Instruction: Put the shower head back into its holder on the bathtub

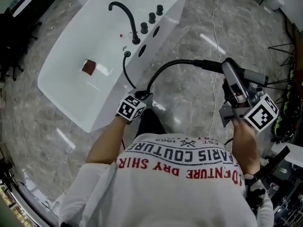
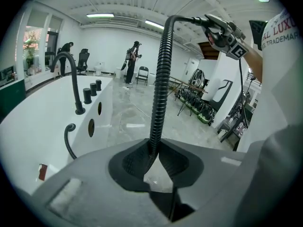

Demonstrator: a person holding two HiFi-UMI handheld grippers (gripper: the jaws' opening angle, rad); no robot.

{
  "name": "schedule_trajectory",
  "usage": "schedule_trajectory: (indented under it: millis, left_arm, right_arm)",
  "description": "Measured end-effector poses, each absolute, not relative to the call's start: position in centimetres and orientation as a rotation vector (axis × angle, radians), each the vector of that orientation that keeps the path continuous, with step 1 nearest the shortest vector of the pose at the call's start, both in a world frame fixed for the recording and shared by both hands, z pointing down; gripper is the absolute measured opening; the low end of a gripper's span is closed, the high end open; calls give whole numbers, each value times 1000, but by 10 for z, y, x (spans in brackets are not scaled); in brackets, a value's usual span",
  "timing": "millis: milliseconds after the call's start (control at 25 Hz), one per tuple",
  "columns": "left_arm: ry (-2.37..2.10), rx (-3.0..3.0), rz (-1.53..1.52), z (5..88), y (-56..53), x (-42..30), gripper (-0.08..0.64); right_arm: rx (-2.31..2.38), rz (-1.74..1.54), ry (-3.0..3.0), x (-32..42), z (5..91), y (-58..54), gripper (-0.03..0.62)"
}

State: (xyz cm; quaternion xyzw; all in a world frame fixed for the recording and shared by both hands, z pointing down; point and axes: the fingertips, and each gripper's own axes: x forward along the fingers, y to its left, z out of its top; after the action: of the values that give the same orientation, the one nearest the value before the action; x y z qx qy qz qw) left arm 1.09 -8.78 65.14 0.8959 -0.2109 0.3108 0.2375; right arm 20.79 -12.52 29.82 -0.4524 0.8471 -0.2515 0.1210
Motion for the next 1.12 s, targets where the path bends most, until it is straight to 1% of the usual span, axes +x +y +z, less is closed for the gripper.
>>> schedule_trajectory:
  millis: [440,960,1120]
  left_arm:
    - [-868,2467,791,593,-131,-54,63]
    - [-1126,2506,647,509,-225,-99,63]
    - [-1184,2545,644,481,-251,-109,63]
  right_arm:
    - [-1378,-736,2411,208,298,-132,132]
    - [-1391,-683,2393,207,285,-156,132]
    - [-1408,-676,2385,206,283,-165,132]
